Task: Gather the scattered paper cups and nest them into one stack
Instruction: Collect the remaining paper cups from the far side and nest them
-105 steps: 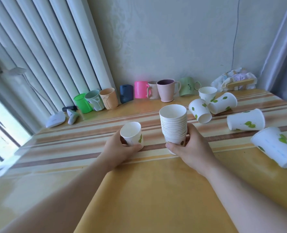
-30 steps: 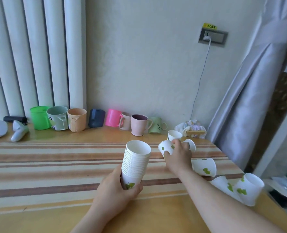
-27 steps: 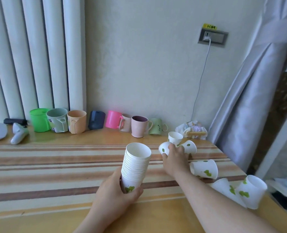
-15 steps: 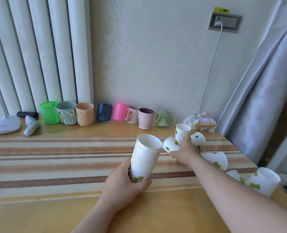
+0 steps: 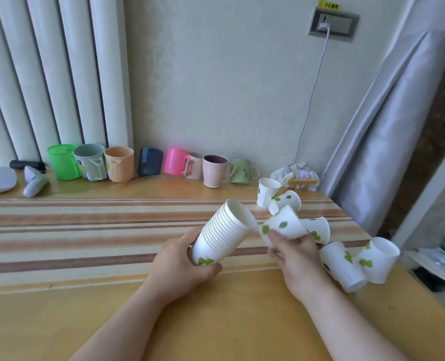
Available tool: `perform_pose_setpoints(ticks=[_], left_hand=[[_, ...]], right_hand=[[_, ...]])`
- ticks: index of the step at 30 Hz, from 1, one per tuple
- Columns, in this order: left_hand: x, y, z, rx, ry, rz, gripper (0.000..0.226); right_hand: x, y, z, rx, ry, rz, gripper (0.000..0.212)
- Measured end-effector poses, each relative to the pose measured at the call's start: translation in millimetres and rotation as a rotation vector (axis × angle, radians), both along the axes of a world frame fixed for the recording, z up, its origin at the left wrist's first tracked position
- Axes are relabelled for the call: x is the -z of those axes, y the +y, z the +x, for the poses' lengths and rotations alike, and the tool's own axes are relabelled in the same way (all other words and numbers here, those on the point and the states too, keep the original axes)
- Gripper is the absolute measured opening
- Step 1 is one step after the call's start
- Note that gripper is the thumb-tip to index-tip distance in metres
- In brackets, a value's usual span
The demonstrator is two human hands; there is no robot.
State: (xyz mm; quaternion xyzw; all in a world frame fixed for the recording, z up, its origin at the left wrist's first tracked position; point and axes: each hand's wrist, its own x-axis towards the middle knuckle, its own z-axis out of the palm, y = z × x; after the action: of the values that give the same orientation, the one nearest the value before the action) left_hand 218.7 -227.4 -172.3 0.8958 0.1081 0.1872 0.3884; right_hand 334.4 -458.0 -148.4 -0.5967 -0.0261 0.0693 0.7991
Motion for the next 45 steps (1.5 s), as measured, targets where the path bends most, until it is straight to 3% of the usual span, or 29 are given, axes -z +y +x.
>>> perform_pose_setpoints(ticks=[3, 6, 7, 11, 14, 18, 21, 25, 29, 32, 35, 38, 45], left_hand=[[2.3, 0.4, 1.7, 0.007, -0.005, 0.030, 0.069], [2.9, 0.5, 3.5, 0.013, -0.001, 0.042, 0.078], [3.1, 0.5, 4.0, 0.016, 0.001, 0.047, 0.079], [3.6, 1.0, 5.4, 0.021, -0.001, 0.067, 0.082], [3.7, 1.3, 5.6, 0.024, -0.003, 0.071, 0.083], [4.9, 1.5, 5.8, 0.032, -0.011, 0.081, 0.083], [6.2, 2.4, 5.7, 0.030, -0.023, 0.079, 0.082], [5.0, 1.4, 4.3, 0.021, -0.035, 0.092, 0.081], [1.2, -3.3, 0.9, 0.019, -0.051, 0.162, 0.076], [-3.6, -19.1, -2.7, 0.090, -0.064, 0.205, 0.075], [-3.6, -34.9, -3.3, 0.172, -0.069, 0.235, 0.085], [-1.2, -39.1, -2.9, 0.166, -0.063, 0.253, 0.087], [6.0, -32.4, -5.0, 0.177, -0.084, 0.114, 0.079]], right_hand=[[-24.0, -4.9, 4.5, -0.208, 0.091, 0.339, 0.048], [-40.6, -0.4, 2.5, -0.446, 0.003, 0.363, 0.089], [-42.2, 2.9, 1.5, -0.495, -0.024, 0.340, 0.093], [-42.6, 14.0, -6.7, -0.512, -0.111, 0.207, 0.065], [-33.3, 15.3, -10.2, -0.514, -0.121, 0.202, 0.068], [-28.2, 14.1, -16.2, -0.559, -0.133, 0.212, 0.051], [-24.9, 9.6, -19.8, -0.572, -0.115, 0.187, 0.060], [-17.6, -12.0, -25.4, -0.517, -0.105, -0.063, 0.072], [-19.6, -52.5, -24.8, -0.084, -0.313, -0.486, 0.055], [-20.1, -102.8, -14.0, 0.286, -0.541, -0.929, 0.044], [-1.0, -133.3, -7.0, 0.346, -0.577, -1.320, 0.055], [23.4, -133.0, -8.0, 0.247, -0.402, -1.365, 0.078], [26.8, -124.4, -8.7, 0.212, -0.310, -1.337, 0.059]])
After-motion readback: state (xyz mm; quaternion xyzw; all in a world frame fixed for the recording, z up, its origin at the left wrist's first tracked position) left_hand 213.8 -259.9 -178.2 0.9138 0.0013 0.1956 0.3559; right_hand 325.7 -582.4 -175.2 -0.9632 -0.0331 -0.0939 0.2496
